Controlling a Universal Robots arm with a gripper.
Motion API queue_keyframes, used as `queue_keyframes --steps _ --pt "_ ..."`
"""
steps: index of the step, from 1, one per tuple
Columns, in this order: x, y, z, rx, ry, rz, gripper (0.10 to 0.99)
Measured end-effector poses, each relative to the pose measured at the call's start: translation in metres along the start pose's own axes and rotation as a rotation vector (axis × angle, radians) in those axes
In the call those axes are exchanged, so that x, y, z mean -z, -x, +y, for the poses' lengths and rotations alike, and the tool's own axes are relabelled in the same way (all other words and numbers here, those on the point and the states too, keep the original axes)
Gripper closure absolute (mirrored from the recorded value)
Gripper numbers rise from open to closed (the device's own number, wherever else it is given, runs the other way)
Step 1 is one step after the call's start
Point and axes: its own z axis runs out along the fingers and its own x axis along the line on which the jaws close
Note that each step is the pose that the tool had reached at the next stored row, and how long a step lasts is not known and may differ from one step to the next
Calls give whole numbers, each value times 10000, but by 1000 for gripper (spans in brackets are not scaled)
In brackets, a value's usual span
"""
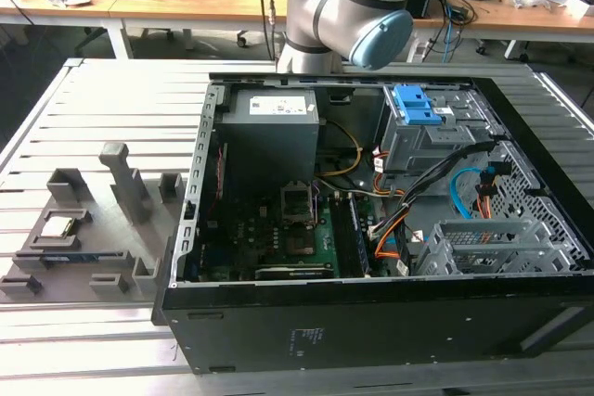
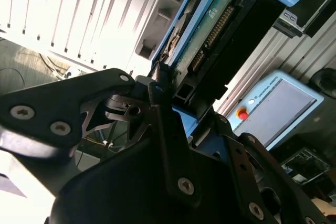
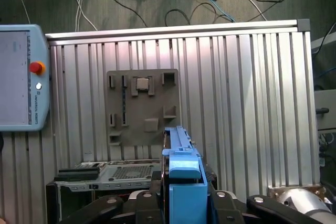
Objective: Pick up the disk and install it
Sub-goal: 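Pick up the disk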
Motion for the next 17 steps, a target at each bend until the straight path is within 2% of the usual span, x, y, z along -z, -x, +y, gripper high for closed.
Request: queue_keyframes --steps 3,5,10,17 --pt "3 8 -125 1 -1 -1 718" --pt "7 16 -237 1 1 1 718" --pt "-28 22 -334 0 -2 18 718" --pt "-142 28 -430 -1 -2 32 718"
